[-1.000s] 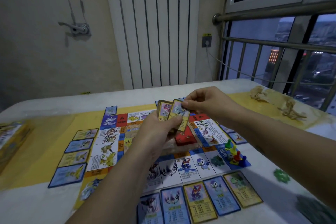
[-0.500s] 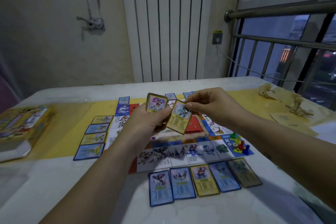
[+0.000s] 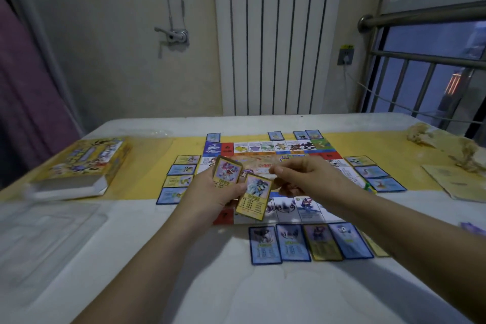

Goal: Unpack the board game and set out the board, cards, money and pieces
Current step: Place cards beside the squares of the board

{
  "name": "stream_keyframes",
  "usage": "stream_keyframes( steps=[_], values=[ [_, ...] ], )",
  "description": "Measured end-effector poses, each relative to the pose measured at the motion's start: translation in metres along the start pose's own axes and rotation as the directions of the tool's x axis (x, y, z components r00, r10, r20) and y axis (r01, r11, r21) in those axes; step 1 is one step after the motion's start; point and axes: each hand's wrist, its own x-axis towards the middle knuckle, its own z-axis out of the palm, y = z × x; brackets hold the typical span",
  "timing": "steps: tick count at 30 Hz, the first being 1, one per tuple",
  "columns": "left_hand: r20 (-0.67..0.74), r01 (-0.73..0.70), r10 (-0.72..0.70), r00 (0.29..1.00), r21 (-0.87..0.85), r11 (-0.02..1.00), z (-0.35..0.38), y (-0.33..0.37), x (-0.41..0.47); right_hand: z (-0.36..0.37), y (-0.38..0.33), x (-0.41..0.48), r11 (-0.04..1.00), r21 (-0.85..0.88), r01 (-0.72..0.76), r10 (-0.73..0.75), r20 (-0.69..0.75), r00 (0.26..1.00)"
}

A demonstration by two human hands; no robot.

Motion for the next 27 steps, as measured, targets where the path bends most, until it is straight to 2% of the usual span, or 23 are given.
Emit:
stream_keyframes(
  steps=[4,13,20,27],
  values=[
    [0.017,0.022,-0.022,1.000,0.005,1.000,0.004,0.001,-0.003,0.012,0.005,-0.008,0.997,0.029,-0.075,0.073,0.078,0.994],
    [0.272,0.100,-0.115,0.955,0.067,0.993,0.027,0.003,-0.011,0.001,0.019,-0.023,0.966,0.207,-0.154,0.162,-0.021,0.987],
    [0.169,0.122,-0.106,0.980,-0.091,0.988,0.034,0.006,-0.009,-0.003,0.016,-0.034,0.965,0.217,-0.147,0.155,-0.017,0.988],
    [0.044,0.096,-0.091,0.995,-0.120,0.988,0.021,0.002,-0.015,0.008,0.017,-0.036,0.951,0.243,-0.191,0.180,0.066,0.981]
  ],
)
